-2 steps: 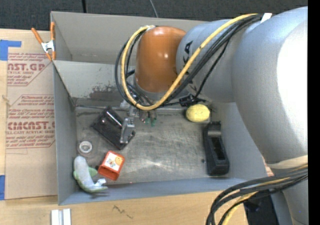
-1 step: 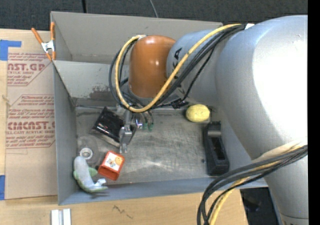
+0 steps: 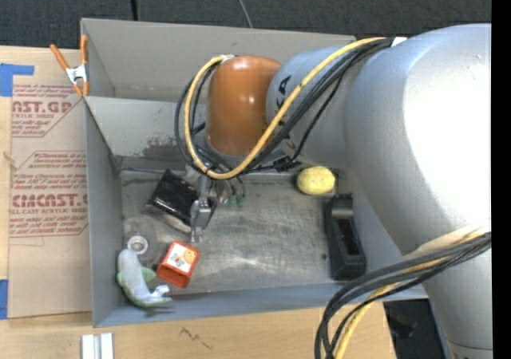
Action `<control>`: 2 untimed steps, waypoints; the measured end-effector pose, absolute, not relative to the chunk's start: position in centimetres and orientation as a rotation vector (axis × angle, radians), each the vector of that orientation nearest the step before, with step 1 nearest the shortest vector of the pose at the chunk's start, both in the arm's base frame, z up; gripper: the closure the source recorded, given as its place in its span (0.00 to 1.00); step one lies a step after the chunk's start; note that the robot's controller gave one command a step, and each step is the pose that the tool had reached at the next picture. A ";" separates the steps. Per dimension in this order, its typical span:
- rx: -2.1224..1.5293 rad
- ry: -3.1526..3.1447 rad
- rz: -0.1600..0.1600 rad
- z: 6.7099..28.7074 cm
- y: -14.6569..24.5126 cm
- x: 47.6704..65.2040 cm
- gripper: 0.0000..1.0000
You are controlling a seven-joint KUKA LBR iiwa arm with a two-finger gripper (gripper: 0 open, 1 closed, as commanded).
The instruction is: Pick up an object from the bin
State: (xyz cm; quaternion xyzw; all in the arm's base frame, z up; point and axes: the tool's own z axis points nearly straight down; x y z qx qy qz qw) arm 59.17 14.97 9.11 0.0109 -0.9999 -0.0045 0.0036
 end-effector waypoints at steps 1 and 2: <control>0.034 -3.134 -0.014 9.1 15.0 59.2 1.00; 0.034 -3.135 -0.015 9.1 15.0 59.2 1.00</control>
Offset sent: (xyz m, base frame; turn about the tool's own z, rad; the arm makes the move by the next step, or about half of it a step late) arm 0.0000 0.0001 0.1036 0.0000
